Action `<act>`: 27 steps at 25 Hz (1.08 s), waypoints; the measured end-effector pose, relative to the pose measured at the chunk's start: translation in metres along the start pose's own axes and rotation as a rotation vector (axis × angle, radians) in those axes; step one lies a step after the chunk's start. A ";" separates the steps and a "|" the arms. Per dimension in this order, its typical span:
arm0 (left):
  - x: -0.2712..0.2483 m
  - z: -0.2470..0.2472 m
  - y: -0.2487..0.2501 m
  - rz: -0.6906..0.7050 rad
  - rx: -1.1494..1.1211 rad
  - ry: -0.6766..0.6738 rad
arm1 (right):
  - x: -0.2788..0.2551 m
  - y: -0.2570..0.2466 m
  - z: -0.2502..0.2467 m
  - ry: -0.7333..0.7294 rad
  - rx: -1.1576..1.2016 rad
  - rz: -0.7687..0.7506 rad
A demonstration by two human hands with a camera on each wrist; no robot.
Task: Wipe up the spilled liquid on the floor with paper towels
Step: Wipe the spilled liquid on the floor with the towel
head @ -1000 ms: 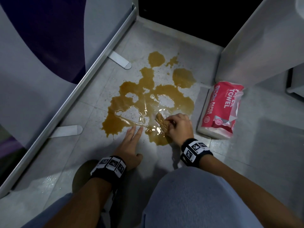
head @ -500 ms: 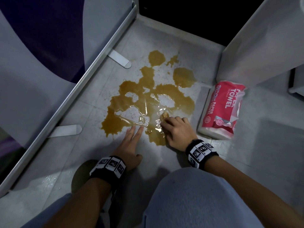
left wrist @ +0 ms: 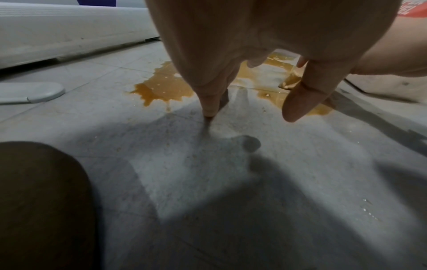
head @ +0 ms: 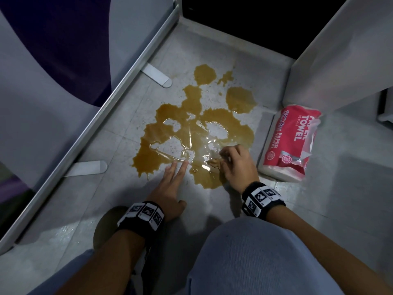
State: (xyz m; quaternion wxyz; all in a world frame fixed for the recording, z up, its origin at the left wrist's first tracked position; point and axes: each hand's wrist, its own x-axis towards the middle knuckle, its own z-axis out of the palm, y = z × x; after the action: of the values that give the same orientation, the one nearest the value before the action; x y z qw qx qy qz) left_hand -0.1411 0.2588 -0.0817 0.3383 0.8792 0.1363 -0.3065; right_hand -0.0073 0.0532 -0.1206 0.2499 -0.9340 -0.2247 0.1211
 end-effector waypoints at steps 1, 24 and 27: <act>0.000 0.000 0.000 -0.001 -0.005 -0.001 | -0.002 0.000 0.005 0.043 -0.055 -0.059; 0.007 0.001 -0.008 -0.005 -0.122 0.017 | -0.037 0.002 0.038 0.022 -0.253 -0.660; 0.008 0.002 -0.010 -0.003 -0.098 0.019 | -0.042 0.023 0.030 0.042 -0.259 -0.683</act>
State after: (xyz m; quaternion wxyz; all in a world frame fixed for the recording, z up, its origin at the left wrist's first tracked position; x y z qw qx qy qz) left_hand -0.1403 0.2653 -0.0928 0.3791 0.8642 0.1557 -0.2919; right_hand -0.0458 0.0268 -0.1530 0.1603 -0.8313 -0.5319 -0.0179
